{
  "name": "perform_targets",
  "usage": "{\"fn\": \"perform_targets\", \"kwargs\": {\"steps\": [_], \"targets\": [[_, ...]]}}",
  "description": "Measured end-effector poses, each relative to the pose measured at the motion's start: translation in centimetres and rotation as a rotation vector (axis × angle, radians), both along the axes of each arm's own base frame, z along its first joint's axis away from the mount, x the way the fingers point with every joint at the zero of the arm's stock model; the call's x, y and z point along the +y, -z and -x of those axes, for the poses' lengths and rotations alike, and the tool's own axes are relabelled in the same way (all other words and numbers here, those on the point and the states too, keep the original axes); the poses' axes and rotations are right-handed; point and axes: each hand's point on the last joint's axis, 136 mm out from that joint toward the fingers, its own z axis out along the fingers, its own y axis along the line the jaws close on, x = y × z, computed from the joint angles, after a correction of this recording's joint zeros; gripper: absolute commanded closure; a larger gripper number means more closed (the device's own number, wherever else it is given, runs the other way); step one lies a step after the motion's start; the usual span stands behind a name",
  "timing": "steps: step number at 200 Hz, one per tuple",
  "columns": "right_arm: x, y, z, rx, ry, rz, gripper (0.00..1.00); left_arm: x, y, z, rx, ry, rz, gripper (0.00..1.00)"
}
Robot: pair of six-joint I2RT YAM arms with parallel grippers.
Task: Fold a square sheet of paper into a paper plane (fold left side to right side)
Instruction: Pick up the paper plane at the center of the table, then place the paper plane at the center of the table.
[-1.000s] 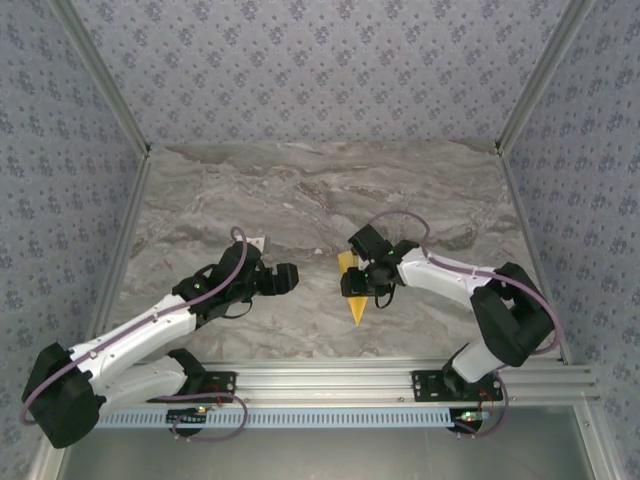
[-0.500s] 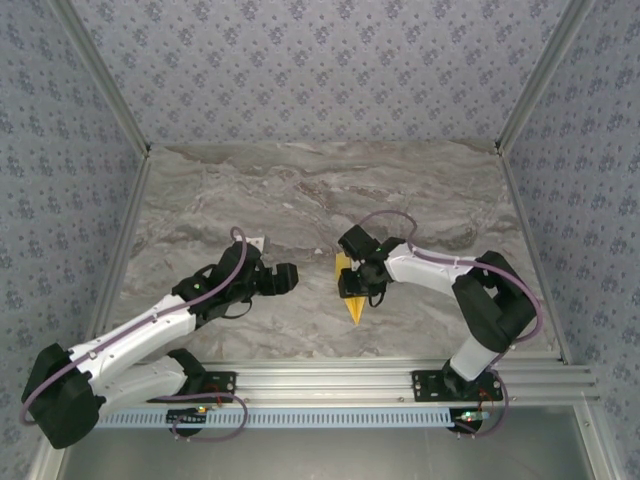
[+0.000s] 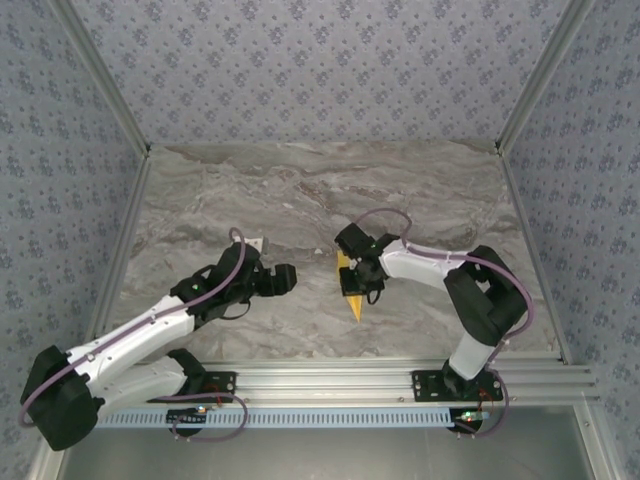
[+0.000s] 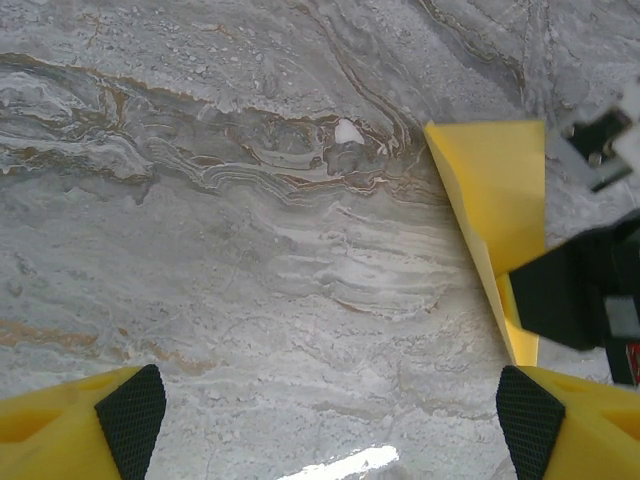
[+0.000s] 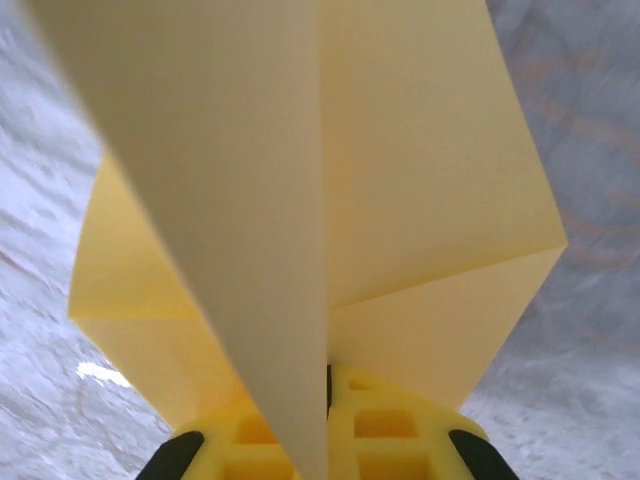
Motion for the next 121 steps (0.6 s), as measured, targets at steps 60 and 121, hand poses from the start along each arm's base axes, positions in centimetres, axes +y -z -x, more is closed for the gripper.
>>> {"fn": "perform_targets", "kwargs": {"steps": [60, 121], "targets": [[-0.7, -4.5, -12.9, -0.139, 0.157, 0.004, 0.98, 0.7, -0.6, 0.6, -0.008, -0.001, -0.003, 0.11], [-2.1, -0.4, -16.8, -0.069, 0.171, 0.109, 0.92, 1.2, -1.5, 1.1, -0.027, -0.002, 0.015, 0.10]]}}
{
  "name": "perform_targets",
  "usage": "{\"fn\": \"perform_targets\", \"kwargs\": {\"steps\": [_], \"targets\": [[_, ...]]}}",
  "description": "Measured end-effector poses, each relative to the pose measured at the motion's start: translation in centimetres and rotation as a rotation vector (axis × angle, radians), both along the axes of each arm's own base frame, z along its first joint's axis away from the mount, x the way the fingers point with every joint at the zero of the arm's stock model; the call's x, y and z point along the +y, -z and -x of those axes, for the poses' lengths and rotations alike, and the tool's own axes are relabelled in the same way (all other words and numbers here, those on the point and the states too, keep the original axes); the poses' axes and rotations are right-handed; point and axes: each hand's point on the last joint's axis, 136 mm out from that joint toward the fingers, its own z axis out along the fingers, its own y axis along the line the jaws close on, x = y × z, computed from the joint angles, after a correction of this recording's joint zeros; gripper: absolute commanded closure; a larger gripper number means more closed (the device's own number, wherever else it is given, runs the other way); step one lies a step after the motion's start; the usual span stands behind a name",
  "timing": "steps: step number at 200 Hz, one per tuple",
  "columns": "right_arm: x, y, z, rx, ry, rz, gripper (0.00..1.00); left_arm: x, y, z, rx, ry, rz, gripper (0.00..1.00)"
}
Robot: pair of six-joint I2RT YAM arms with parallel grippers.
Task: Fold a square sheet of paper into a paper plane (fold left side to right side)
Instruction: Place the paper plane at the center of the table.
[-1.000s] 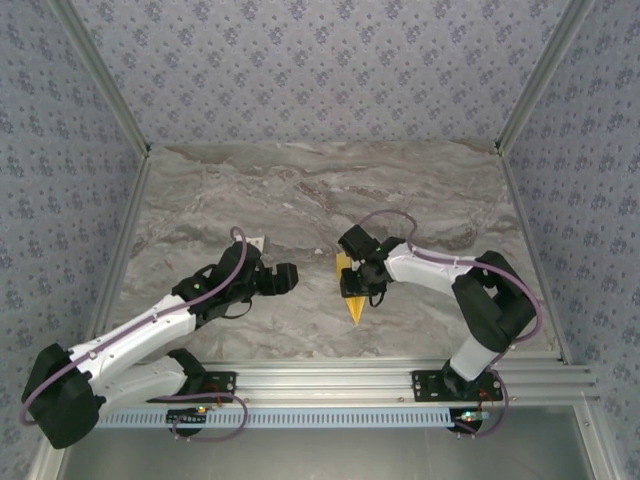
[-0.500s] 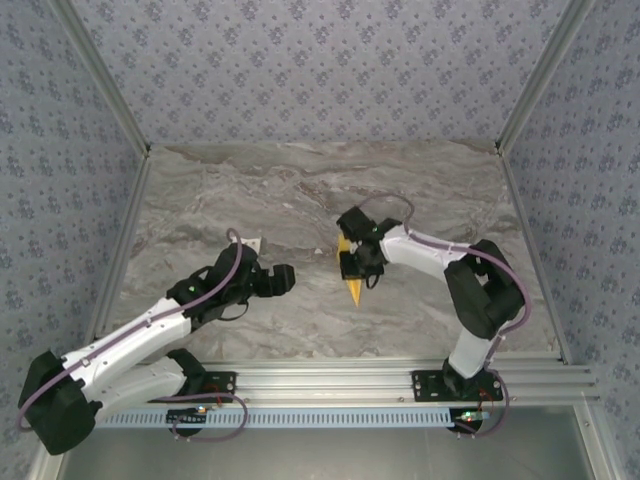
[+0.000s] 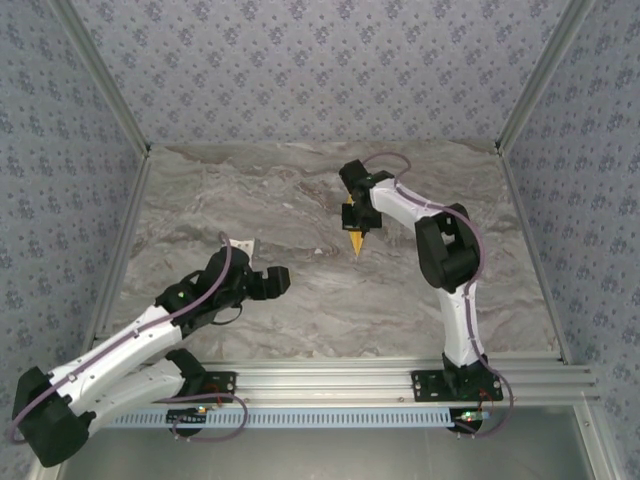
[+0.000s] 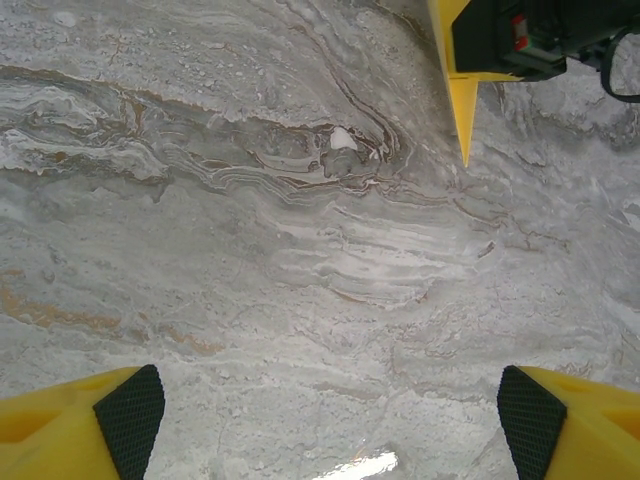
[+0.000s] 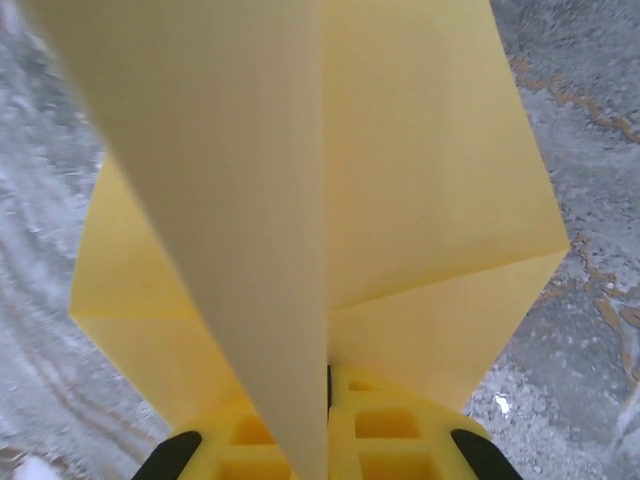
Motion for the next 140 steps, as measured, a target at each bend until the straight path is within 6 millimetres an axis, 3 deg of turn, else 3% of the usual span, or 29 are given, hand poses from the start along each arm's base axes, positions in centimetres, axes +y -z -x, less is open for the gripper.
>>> {"fn": "perform_targets", "kwargs": {"steps": [105, 124, 140], "targets": [[-0.5, 1.1, 0.8, 0.069, -0.059, 0.039, 0.61, 1.5, 0.6, -0.7, 0.012, -0.056, -0.025, 0.07], [-0.7, 0.4, 1.1, 0.059, -0.074, 0.054, 0.53, 2.2, 0.6, -1.2, 0.021, -0.084, -0.011, 0.04], [-1.1, -1.6, 1.5, 0.027, -0.076, 0.062, 0.48, 3.2, 0.4, -1.9, 0.025, -0.121, 0.005, 0.03]]}}
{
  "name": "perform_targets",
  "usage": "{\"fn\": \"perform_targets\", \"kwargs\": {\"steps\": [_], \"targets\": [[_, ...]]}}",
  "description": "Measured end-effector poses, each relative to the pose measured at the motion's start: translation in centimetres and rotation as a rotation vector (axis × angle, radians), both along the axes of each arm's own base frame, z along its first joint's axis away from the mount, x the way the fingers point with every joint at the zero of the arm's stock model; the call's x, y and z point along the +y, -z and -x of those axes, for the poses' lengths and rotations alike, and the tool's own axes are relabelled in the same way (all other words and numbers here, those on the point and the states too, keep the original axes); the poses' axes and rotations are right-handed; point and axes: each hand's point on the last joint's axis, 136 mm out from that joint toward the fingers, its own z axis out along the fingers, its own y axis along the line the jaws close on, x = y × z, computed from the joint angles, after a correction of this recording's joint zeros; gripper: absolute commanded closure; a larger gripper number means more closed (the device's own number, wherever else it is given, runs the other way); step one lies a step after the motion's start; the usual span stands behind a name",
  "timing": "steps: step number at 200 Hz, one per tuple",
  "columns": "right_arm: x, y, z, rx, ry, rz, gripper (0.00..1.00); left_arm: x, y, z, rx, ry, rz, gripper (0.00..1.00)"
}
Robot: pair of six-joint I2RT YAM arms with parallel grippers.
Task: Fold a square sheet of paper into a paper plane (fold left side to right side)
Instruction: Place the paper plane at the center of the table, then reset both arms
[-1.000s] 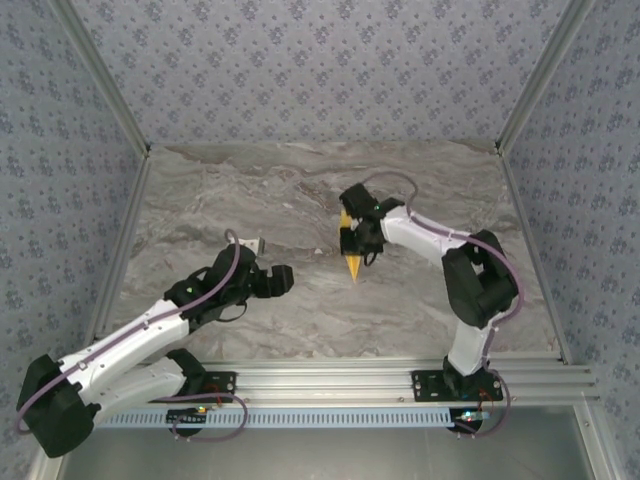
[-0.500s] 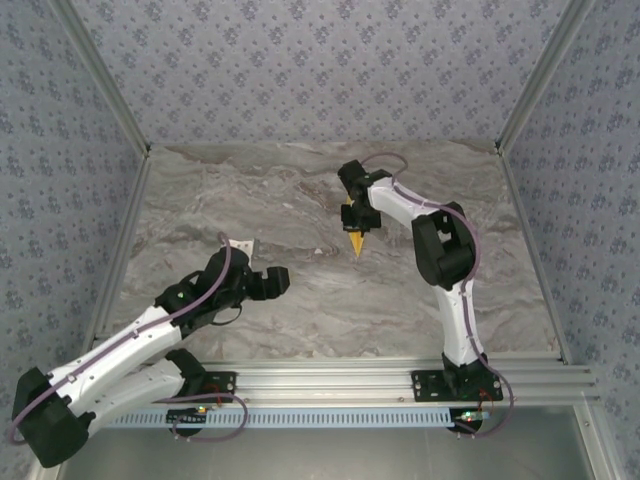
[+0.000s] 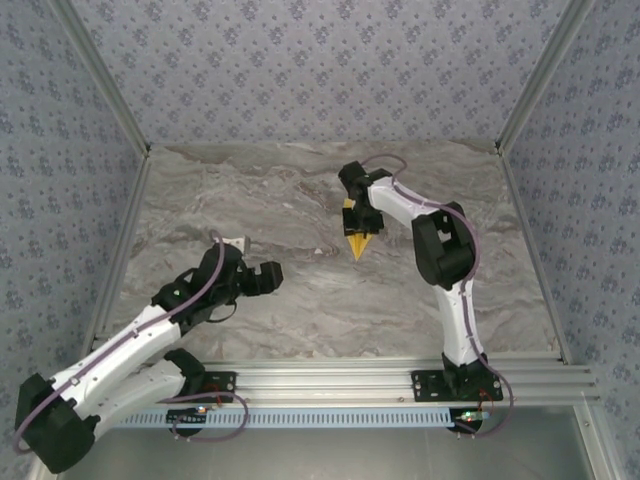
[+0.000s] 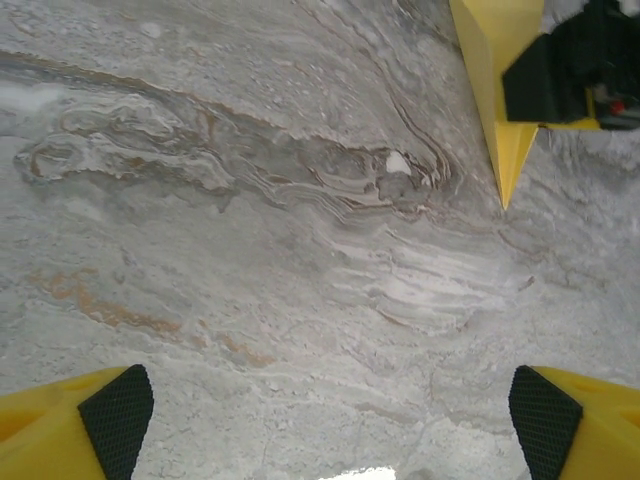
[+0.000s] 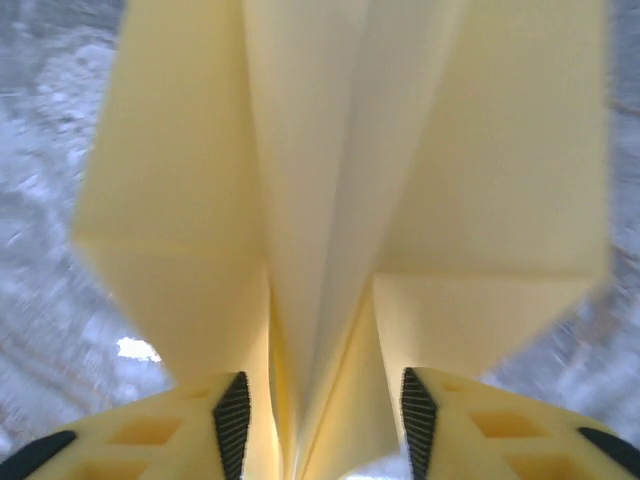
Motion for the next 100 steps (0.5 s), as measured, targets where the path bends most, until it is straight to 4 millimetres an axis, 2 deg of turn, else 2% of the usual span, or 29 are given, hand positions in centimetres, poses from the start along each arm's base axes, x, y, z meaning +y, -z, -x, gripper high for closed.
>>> {"fn": "perform_targets", "kwargs": {"steps": [16, 31, 63, 82, 89, 100], "targets": [[-0.4, -2.9, 0.5, -0.052, -0.008, -0.004, 0.42, 1.4, -0.1, -0.8, 0.005, -0.054, 0.013, 0.02], [-1.0, -6.4, 1.3, -0.125, -0.015, -0.021, 0.36, 3.1, -0.2, -1.8, 0.011, -0.120, 0.026, 0.02], [-3.5, -13.4, 3.6, -0.325, -0.019, -0.050, 0.18, 8.6, -0.6, -4.0, 0.003, -0.319, 0.027, 0.02], [-6.3, -15.7, 5.1, -0.446, 0.012, -0.038, 0.06, 11.9, -1.4, -4.9, -0.035, -0.434, -0.029, 0.02], [-7.7, -15.9, 5.6, -0.483, 0.035, -0.027, 0.01, 12.9, -1.8, -5.2, -0.055, -0.466, -0.064, 0.02], [-10.0, -15.7, 6.2, -0.532, 0.079, -0.004, 0.00, 14.2, -2.3, -5.7, -0.093, -0.504, -0.125, 0.02]]}}
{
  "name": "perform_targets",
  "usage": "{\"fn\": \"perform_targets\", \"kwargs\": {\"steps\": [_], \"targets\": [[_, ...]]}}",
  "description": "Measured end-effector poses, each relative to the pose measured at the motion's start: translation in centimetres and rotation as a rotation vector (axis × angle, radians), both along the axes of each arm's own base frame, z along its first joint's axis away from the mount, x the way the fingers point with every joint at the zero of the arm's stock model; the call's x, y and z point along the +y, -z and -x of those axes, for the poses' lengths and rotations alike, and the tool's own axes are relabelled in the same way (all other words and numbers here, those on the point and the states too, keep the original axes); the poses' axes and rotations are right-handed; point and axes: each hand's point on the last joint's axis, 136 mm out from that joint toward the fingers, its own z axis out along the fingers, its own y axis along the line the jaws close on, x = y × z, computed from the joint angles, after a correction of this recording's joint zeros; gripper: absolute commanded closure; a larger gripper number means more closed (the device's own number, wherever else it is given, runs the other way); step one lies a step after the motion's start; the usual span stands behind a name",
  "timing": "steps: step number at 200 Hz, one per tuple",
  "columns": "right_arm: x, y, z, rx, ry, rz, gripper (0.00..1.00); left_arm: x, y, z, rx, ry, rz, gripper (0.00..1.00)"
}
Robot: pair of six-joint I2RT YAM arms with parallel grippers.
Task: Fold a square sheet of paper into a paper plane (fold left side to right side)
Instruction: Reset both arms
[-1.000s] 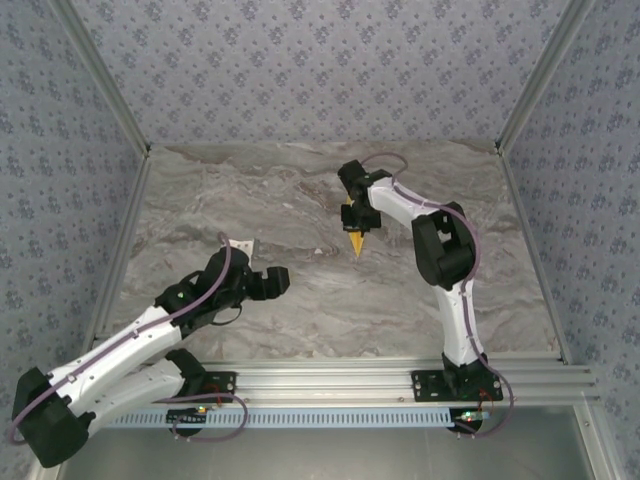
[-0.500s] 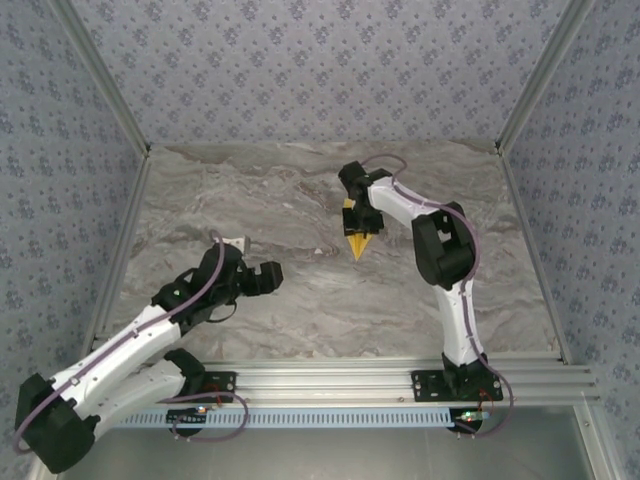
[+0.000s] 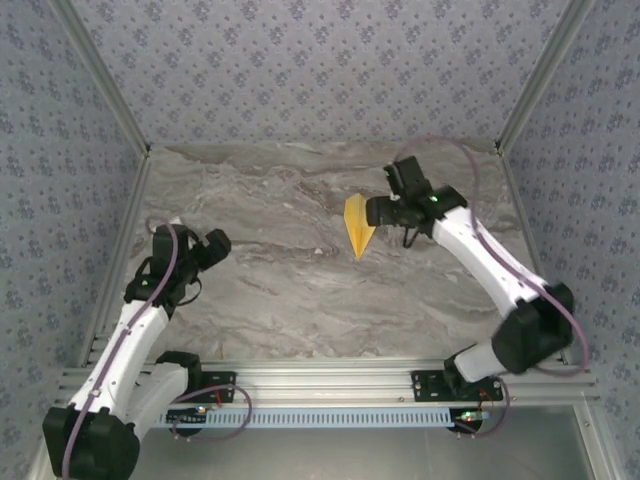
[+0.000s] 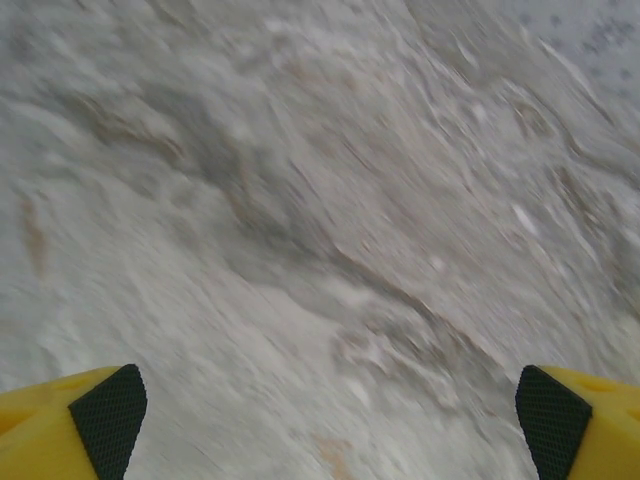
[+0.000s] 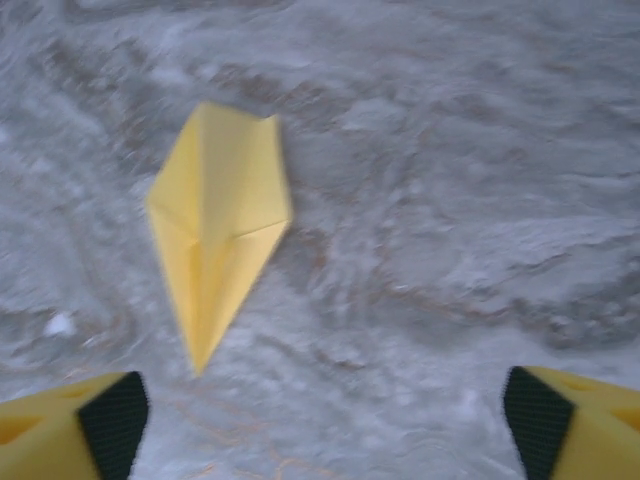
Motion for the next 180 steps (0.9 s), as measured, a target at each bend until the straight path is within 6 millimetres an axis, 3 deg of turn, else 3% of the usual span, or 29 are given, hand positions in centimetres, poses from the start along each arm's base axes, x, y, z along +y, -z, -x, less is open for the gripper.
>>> {"fn": "perform_targets", "kwargs": {"steps": [25, 42, 83, 110, 142, 160, 180], "targets": [[-6.0, 3.2, 1.3, -0.048, 0.148, 0.022, 0.00, 2.3, -0.8, -1.2, -0.080, -0.052, -0.164, 0.02], [-9.3, 6.2, 2.1, -0.073, 0.223, 0.047, 0.00, 3.5, 0.3, -1.5, -0.098, -0.069, -0.270, 0.02], [-12.9, 13.1, 3.4, -0.121, 0.268, 0.091, 0.00, 5.1, 5.6, -2.2, 0.002, -0.044, -0.467, 0.02], [-13.5, 13.8, 1.9, -0.209, 0.255, 0.080, 0.00, 4.9, 7.1, -3.6, -0.012, -0.001, -0.511, 0.02], [-12.7, 12.7, -0.5, -0.327, 0.178, 0.062, 0.00, 4.3, 8.1, -5.3, -0.074, 0.053, -0.501, 0.02], [-12.2, 12.3, -1.7, -0.379, 0.136, 0.060, 0.00, 4.2, 8.1, -6.2, -0.115, 0.074, -0.486, 0.02], [-11.9, 13.2, -2.7, -0.398, 0.105, 0.054, 0.00, 4.8, 7.5, -7.0, -0.169, 0.081, -0.458, 0.02]]}}
